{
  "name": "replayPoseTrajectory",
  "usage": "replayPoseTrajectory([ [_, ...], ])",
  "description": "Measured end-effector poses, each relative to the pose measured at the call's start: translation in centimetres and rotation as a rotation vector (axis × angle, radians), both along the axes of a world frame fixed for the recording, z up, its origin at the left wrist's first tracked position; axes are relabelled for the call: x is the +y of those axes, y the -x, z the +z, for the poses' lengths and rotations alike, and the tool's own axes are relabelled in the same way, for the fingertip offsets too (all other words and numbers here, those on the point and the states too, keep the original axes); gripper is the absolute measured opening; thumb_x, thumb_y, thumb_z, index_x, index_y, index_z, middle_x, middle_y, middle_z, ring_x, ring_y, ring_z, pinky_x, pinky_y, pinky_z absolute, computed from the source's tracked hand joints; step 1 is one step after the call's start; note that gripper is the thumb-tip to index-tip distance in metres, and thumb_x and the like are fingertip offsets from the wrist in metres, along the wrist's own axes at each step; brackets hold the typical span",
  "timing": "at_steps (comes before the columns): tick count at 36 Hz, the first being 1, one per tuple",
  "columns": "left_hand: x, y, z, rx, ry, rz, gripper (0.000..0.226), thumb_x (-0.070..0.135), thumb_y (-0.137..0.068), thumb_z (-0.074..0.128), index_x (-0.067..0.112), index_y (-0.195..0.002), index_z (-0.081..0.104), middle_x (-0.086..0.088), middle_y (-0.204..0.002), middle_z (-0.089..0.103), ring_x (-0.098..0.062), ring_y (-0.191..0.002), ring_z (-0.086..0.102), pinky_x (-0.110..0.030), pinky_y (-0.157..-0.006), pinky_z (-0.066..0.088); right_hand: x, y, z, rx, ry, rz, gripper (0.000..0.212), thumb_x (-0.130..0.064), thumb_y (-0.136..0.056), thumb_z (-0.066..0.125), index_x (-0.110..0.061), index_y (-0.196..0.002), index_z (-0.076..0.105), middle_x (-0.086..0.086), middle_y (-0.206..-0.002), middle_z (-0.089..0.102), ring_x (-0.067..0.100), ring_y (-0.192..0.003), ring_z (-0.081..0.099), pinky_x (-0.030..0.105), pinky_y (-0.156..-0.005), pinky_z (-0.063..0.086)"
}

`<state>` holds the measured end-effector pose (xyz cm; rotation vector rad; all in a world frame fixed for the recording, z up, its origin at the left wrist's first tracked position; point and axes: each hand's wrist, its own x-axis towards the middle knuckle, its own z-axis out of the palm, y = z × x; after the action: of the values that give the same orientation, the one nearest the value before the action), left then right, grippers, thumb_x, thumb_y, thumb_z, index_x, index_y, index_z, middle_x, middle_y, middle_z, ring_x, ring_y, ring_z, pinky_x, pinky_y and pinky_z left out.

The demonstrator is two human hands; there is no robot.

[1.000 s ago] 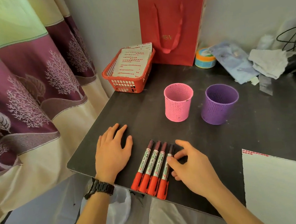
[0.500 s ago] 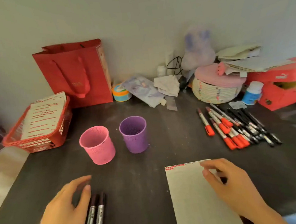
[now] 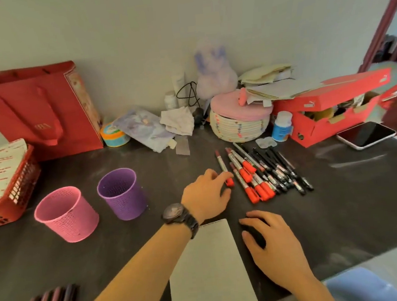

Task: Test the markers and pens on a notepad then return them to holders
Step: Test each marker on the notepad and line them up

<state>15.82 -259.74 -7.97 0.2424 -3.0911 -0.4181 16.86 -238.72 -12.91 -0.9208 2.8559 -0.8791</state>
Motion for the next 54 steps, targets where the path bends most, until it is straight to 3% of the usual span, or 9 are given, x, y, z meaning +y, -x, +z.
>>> replayPoseTrajectory([
  [6, 0.8, 3.1, -0.5, -0.028, 0.154, 0.067, 0.037, 0.055, -0.100, 0.033, 0.032, -0.123, 0.051, -0.003, -0.119, 0.050, -0.027, -0.108, 0.053, -0.039, -0.077, 0.051, 0.0, 0.3, -0.3, -0.026, 0.007, -0.008, 0.029, -0.049, -0.095, 0.056, -0.049, -0.123, 0.063, -0.035, -0.131, 0.046, -0.017, -0.120, 0.026, 0.013, -0.100, 0.030],
  [10, 0.2, 2.6, -0.9, -0.041, 0.133, 0.150, 0.027, 0.053, -0.098, 0.042, 0.029, -0.107, 0.049, -0.003, -0.109, 0.050, -0.026, -0.096, 0.057, -0.037, -0.068, 0.043, -0.1, 0.4, -0.5, -0.012, 0.053, -0.015, 0.025, -0.048, -0.094, 0.059, -0.048, -0.119, 0.066, -0.035, -0.128, 0.049, -0.016, -0.119, 0.030, 0.017, -0.102, 0.036],
  [15, -1.8, 0.8, -0.3, -0.074, -0.014, 0.228, 0.019, 0.051, -0.098, 0.046, 0.033, -0.104, 0.048, 0.004, -0.103, 0.055, -0.020, -0.089, 0.059, -0.039, -0.078, 0.050, -0.1, 0.2, -0.4, 0.006, 0.090, -0.021, 0.023, -0.044, -0.093, 0.063, -0.047, -0.115, 0.068, -0.037, -0.123, 0.049, -0.015, -0.119, 0.033, 0.022, -0.103, 0.041],
  [20, -3.6, -2.8, 0.2, 0.016, -0.419, 0.369, 0.020, 0.042, -0.099, 0.051, 0.030, -0.112, 0.042, 0.005, -0.098, 0.062, -0.014, -0.082, 0.063, -0.037, -0.077, 0.054, 0.1, -0.1, -0.2, 0.008, 0.102, -0.028, 0.019, -0.041, -0.093, 0.065, -0.046, -0.111, 0.070, -0.039, -0.119, 0.048, -0.014, -0.120, 0.037, 0.024, -0.101, 0.044],
  [25, -2.6, -8.8, 0.9, 0.242, -0.879, 0.454, 0.016, 0.036, -0.098, 0.057, 0.036, -0.114, 0.056, 0.012, -0.090, 0.068, -0.003, -0.069, 0.065, -0.015, -0.060, 0.051, 0.0, -0.4, 0.9, -0.075, 0.145, -0.033, 0.018, -0.038, -0.092, 0.068, -0.052, -0.102, 0.065, -0.040, -0.111, 0.054, -0.013, -0.120, 0.044, 0.017, -0.097, 0.036],
  [32, 0.3, -16.5, 1.1, 0.395, -1.209, 0.470, 0.031, 0.028, -0.104, 0.042, 0.036, -0.099, 0.072, 0.000, -0.084, 0.069, -0.013, -0.061, 0.058, -0.022, -0.058, 0.049, -2.6, -2.9, 5.0, -0.583, 0.654, -0.084, 0.027, -0.046, -0.090, 0.056, -0.034, -0.111, 0.067, -0.013, -0.102, 0.075, 0.001, -0.092, 0.070, 0.024, -0.080, 0.052],
  [37, 1.7, -18.7, 0.7, 0.285, -1.126, 0.419, 0.042, 0.042, -0.104, 0.031, 0.047, -0.087, 0.068, 0.005, -0.071, 0.063, -0.006, -0.055, 0.051, -0.020, -0.057, 0.045, -6.3, -5.4, 7.2, -0.917, 0.750, 0.081, 0.049, -0.056, -0.072, 0.061, -0.023, -0.106, 0.073, 0.003, -0.092, 0.076, 0.016, -0.071, 0.068, 0.030, -0.060, 0.052],
  [44, 2.2, -19.7, -0.1, 0.242, -0.994, 0.505, 0.057, 0.062, -0.095, 0.028, 0.033, -0.062, 0.065, 0.011, -0.051, 0.048, -0.003, -0.048, 0.043, -0.013, -0.049, 0.035, -8.6, -7.9, 6.9, -0.802, 0.802, 0.074, 0.036, -0.061, -0.073, 0.066, -0.028, -0.083, 0.075, 0.004, -0.083, 0.076, 0.015, -0.079, 0.072, 0.024, -0.065, 0.056],
  [54, 4.1, -18.3, 0.1, 0.308, -0.555, 0.577, 0.071, 0.070, -0.089, 0.013, 0.020, -0.064, 0.056, 0.002, -0.057, 0.059, -0.019, -0.059, 0.058, -0.036, -0.059, 0.048, -9.6, -10.4, 6.3, -0.908, 1.086, -0.117, 0.034, -0.048, -0.082, 0.064, -0.020, -0.065, 0.058, 0.000, -0.064, 0.054, 0.011, -0.063, 0.053, 0.035, -0.075, 0.046],
])
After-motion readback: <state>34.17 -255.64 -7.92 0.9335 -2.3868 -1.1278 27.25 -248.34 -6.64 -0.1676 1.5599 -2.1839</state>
